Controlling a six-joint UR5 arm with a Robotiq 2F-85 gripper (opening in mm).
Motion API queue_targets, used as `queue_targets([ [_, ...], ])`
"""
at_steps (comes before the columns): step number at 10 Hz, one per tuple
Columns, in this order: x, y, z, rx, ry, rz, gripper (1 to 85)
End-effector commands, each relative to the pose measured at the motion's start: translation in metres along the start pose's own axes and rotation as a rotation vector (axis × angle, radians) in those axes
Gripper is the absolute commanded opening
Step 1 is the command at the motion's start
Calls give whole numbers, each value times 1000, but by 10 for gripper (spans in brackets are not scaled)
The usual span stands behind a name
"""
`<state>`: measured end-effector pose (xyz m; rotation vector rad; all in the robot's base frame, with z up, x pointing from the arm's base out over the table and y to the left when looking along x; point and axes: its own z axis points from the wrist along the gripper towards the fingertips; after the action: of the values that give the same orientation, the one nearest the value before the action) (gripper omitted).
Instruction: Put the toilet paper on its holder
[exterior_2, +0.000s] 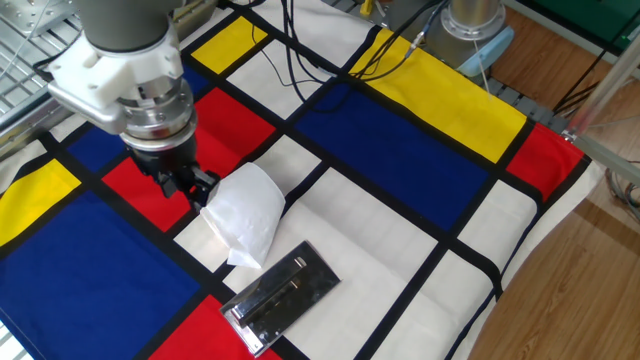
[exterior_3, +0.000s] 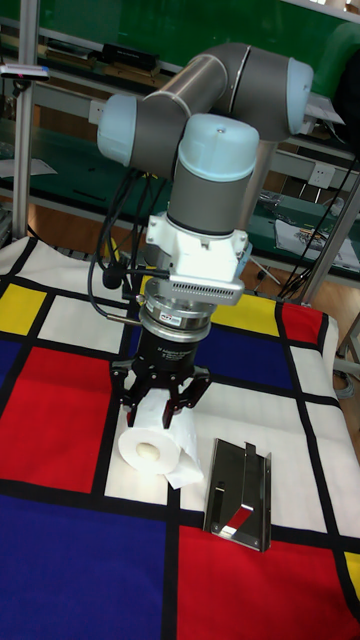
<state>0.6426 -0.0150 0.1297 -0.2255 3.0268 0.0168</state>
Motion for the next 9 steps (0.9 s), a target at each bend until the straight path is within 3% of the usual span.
queue_targets([
  [1, 5, 4, -2, -9, 13, -80, 507],
  [3, 2, 9, -2, -27, 1, -90, 510],
  [7, 2, 6, -1, -19, 3, -62, 570],
  [9, 5, 7, 1, -41, -4, -38, 593],
])
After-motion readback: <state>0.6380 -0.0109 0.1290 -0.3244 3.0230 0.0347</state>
